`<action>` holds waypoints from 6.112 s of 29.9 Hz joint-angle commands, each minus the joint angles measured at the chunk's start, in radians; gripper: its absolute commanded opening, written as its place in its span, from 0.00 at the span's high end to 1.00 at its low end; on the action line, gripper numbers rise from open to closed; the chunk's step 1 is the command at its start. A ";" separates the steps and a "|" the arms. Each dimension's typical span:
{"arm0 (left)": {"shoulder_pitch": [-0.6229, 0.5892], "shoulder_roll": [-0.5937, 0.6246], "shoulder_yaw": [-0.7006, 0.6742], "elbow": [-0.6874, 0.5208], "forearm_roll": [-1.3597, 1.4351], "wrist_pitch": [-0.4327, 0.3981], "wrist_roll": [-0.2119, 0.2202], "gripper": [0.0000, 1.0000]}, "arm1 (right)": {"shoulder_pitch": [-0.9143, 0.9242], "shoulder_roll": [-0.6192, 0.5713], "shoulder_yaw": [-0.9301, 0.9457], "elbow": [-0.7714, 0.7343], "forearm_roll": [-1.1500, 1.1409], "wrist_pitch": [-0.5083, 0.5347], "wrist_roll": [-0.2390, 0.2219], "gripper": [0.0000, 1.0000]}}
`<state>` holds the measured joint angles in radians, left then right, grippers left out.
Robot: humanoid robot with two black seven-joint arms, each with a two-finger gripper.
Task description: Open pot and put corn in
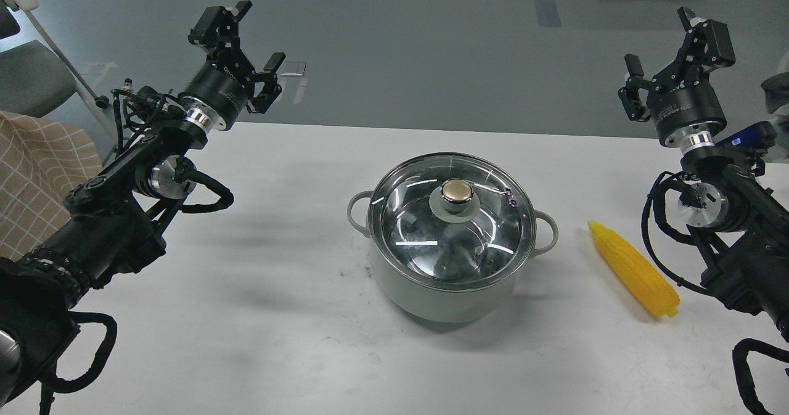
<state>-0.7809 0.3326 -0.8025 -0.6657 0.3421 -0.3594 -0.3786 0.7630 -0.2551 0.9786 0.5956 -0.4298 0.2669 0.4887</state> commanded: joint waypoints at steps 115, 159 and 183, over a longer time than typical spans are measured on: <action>-0.005 -0.015 0.378 -0.543 1.840 0.356 -0.056 0.40 | -0.085 -0.181 -0.100 0.142 -0.018 0.003 0.000 0.00; -0.104 0.500 0.362 -0.713 1.747 0.402 -0.110 0.64 | -0.090 -0.179 -0.100 0.142 -0.020 0.003 0.000 0.00; 0.331 0.597 0.304 -0.482 1.525 0.813 -0.110 0.64 | -0.110 -0.179 -0.100 0.145 -0.020 0.003 0.000 0.00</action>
<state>-0.4776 0.9451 -0.4976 -1.1962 1.8654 0.4183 -0.4885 0.6542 -0.4359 0.8790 0.7413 -0.4495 0.2699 0.4887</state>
